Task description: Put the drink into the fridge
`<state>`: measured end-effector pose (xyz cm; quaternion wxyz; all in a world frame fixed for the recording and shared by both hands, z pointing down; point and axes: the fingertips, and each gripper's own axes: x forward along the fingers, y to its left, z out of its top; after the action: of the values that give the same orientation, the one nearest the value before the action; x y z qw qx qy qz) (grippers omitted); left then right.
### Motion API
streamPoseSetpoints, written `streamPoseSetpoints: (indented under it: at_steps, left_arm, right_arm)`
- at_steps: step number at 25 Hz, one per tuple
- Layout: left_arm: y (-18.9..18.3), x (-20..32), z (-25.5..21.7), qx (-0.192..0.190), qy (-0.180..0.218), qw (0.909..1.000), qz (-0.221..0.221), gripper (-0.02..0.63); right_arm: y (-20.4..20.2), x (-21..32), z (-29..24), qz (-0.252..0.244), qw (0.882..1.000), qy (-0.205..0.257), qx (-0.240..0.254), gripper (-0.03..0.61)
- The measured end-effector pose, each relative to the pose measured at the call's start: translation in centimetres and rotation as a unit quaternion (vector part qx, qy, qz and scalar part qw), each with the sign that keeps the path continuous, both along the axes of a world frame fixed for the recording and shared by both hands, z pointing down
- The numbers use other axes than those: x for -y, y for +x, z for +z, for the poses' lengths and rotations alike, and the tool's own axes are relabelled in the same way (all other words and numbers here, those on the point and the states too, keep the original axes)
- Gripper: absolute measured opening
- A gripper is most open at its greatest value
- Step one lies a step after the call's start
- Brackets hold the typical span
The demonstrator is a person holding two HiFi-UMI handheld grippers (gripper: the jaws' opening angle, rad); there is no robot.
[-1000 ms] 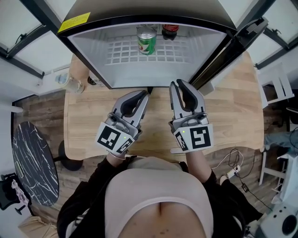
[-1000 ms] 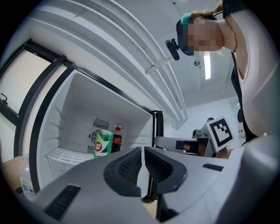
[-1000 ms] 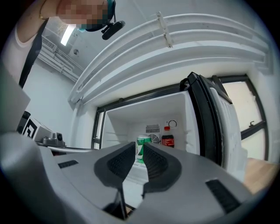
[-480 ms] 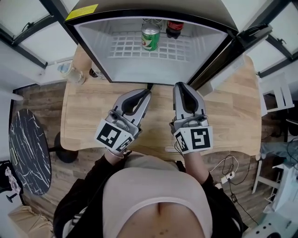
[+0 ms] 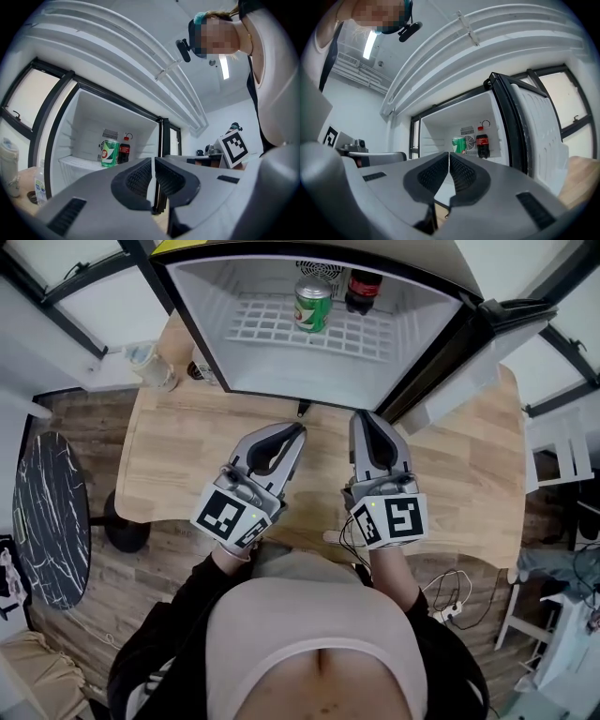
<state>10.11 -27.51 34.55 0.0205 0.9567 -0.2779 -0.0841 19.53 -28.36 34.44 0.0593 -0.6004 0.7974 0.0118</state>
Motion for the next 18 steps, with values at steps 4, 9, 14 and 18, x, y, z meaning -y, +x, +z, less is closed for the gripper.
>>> streamPoseSetpoints:
  at_steps: [4,9,14,18]
  left_arm:
    - [-0.3,-0.5,-0.5,-0.002,0.007,0.9999,-0.008,0.028]
    - [-0.9,-1.5,-1.5,-0.007,0.019,0.9997,-0.011,0.028]
    - [-2.6,-3.4,-1.6,-0.009,0.017,0.9997,-0.014,0.028]
    - [-4.6,-5.7,-1.3,-0.01,0.013,0.9998,-0.015,0.028]
  right_arm:
    - [-0.1,-0.5,-0.2,-0.006,1.0,0.003,-0.001,0.034]
    - [-0.1,-1.0,-0.9,-0.005,1.0,0.009,0.002,0.034]
    - [-2.0,-2.9,-1.2,-0.012,1.0,0.01,0.002,0.034]
    - [-4.1,-5.5,-1.0,-0.014,1.0,0.007,0.003,0.034]
